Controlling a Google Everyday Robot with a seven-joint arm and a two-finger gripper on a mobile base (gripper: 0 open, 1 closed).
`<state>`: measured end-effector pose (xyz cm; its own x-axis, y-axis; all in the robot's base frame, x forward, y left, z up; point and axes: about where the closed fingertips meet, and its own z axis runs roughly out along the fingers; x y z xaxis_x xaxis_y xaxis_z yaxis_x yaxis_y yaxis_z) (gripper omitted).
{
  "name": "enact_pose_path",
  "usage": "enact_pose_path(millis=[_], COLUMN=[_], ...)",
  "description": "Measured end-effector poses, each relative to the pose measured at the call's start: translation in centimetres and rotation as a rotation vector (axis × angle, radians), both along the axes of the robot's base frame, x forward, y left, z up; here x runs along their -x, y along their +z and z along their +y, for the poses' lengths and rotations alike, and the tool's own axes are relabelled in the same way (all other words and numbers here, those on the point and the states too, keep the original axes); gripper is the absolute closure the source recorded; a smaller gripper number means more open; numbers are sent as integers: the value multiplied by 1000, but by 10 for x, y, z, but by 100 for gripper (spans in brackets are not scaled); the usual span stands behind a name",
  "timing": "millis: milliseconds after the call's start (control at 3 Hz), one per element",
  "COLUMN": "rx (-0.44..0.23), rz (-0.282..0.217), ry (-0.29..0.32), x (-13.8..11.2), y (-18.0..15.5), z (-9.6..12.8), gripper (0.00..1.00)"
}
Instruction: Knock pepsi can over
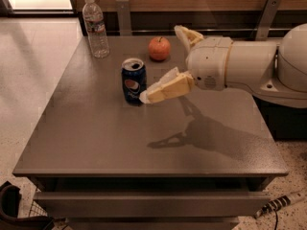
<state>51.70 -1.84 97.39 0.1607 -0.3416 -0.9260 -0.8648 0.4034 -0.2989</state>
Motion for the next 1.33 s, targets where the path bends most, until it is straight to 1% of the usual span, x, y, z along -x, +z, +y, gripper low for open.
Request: enact_pose_path(millis=[333, 667, 1000, 1333], rx=[7, -3, -61, -142], rz=[0, 49, 94, 115], ry=[12, 2, -9, -29], x=[3, -8, -30, -46], y=[1, -12, -32, -50], z=[4, 10, 19, 25], gripper=[0, 0, 0, 0])
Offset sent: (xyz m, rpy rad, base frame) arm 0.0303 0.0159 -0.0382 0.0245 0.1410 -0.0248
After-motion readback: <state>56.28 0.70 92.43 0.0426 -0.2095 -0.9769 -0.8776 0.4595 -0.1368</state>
